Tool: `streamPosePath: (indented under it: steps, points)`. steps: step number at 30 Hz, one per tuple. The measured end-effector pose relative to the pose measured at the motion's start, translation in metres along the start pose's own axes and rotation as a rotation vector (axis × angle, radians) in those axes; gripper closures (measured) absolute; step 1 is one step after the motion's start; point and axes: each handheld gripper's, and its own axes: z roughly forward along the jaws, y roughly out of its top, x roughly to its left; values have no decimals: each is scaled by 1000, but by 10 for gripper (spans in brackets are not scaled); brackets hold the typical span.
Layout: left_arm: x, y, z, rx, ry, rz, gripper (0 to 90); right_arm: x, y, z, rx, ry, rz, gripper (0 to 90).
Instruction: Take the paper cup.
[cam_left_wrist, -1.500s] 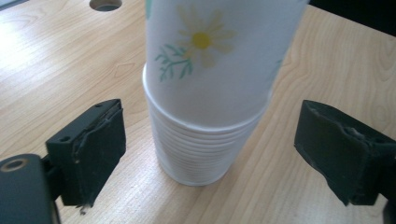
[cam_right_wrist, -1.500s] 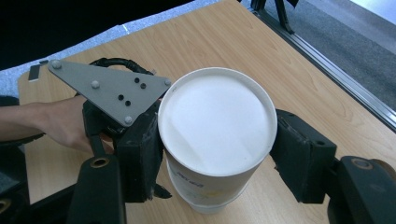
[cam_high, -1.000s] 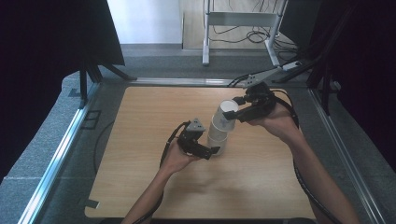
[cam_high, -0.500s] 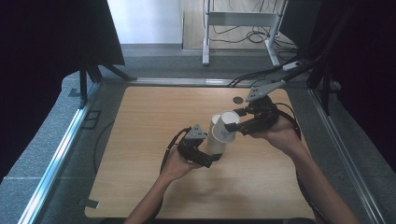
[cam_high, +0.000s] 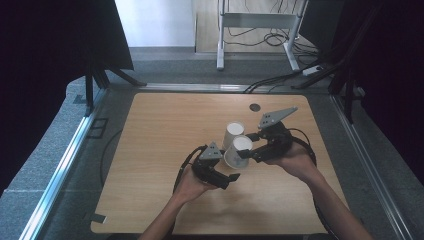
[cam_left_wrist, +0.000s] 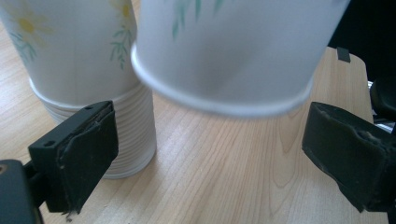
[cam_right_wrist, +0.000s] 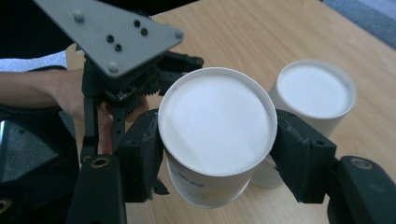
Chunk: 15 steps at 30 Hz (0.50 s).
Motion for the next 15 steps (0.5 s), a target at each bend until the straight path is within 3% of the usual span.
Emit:
streamPosePath:
  steps: [8,15]
  points:
    - [-3,-5,6,-8,-11,4,45,1,-16,14,-4,27,17,369]
    - [-5,-11,13,14,-3,13,69,1,-24,24,-10,50,33,369]
